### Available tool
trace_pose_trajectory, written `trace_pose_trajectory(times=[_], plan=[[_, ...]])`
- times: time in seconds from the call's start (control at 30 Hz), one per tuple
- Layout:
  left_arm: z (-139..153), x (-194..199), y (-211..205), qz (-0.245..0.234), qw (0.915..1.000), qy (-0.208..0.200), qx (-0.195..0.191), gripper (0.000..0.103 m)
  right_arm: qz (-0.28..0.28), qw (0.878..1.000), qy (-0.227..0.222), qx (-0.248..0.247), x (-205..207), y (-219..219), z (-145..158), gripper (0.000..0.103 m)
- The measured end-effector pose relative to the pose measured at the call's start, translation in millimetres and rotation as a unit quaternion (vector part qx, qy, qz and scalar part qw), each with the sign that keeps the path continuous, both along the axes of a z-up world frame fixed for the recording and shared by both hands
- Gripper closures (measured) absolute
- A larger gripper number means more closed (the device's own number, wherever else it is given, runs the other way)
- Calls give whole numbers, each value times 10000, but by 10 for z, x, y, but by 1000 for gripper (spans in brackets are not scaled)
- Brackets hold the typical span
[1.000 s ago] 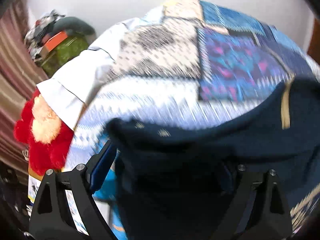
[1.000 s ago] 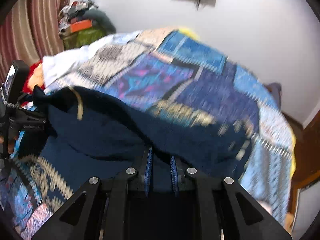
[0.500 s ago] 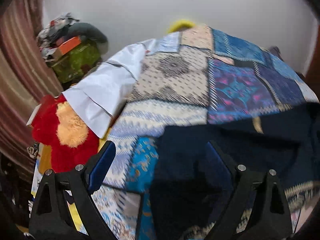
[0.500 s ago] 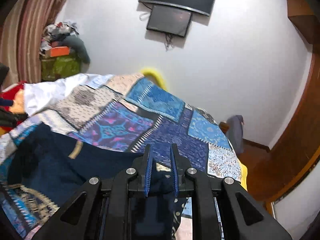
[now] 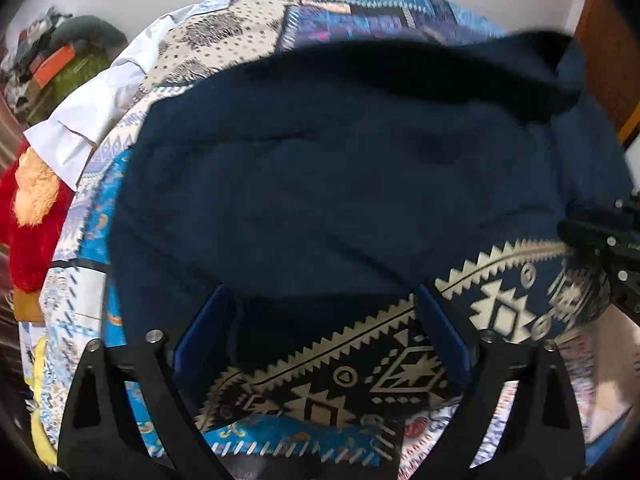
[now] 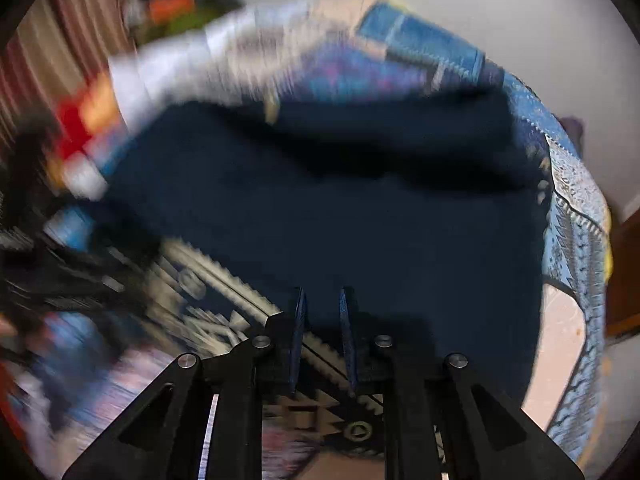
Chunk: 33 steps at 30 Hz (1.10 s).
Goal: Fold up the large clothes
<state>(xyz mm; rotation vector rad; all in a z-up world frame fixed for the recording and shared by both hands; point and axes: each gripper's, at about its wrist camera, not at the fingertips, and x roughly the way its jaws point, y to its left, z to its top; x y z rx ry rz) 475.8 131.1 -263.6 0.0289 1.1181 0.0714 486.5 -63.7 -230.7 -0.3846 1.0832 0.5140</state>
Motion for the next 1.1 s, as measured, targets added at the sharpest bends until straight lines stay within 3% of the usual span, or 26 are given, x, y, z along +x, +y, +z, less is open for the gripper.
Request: trace_pose_trajectory(times=[0.13, 0.3, 0.43, 0.63, 0.73, 0.77, 0.8, 0.87, 1.03, 1.1], plan=[[-146, -57, -20, -71, 9996, -148, 240, 0, 99, 9968, -644, -453, -134, 39, -72, 90], [-132, -194, 95, -33, 9990, -197, 408, 0, 223, 9950, -823, -526, -196, -37, -64, 90], [-153, -302, 308, 133, 9973, -146, 702, 0, -154, 9817, -1393, -1288, -200, -232, -68, 90], [-134, -499, 791, 823, 9916, -111, 992, 0, -495, 9922, -797, -825, -68, -793, -67, 90], [-40, -596, 948, 1083, 9869, -203, 1176, 0, -632, 9899, -841, -954, -38, -905, -62, 90], [-20, -634, 1004, 1151, 9863, -204, 1164, 0, -768, 9859, -929, -1160, -31, -946, -75, 87], [8, -682, 1085, 1261, 9865, -193, 1026, 0, -844, 9856, -918, -1145, -23, -1004, -73, 77], [51, -729, 1185, 1402, 9873, -224, 709, 0, -1099, 9881, -742, -778, 41, -1139, 21, 67], [153, -762, 1280, 1605, 9864, -344, 24, 0, -1172, 9911, -281, 565, 201, -1252, 337, 66], [173, -735, 1212, 1597, 9863, -403, -110, 0, -1045, 9910, -124, 824, 314, -1138, 369, 66]])
